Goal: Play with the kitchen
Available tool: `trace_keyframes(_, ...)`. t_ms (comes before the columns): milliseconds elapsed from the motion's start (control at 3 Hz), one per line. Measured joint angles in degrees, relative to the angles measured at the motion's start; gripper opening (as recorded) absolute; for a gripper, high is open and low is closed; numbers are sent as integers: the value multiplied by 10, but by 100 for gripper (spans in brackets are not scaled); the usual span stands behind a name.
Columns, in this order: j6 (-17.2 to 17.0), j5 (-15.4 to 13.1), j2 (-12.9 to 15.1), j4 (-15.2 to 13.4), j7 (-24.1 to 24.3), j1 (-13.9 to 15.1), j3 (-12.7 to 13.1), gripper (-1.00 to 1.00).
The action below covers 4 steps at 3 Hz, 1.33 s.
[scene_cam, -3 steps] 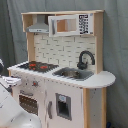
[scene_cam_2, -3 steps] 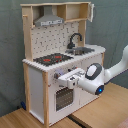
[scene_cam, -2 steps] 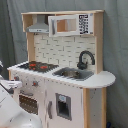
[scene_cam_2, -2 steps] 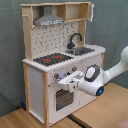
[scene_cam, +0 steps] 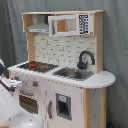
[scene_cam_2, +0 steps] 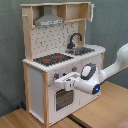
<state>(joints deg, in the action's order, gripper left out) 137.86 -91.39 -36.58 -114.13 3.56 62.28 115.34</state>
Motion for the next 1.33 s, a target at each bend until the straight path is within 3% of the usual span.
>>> trace_keyframes(333, 0, 1, -12, 28, 20, 35, 29, 100)
trace_keyframes(667, -1, 2, -23, 49, 10, 47, 32, 100)
trace_keyframes(1000, -1, 2, -23, 49, 9, 47, 32, -100)
trace_keyframes(1333, -7, 1, -22, 48, 75, 47, 31, -100)
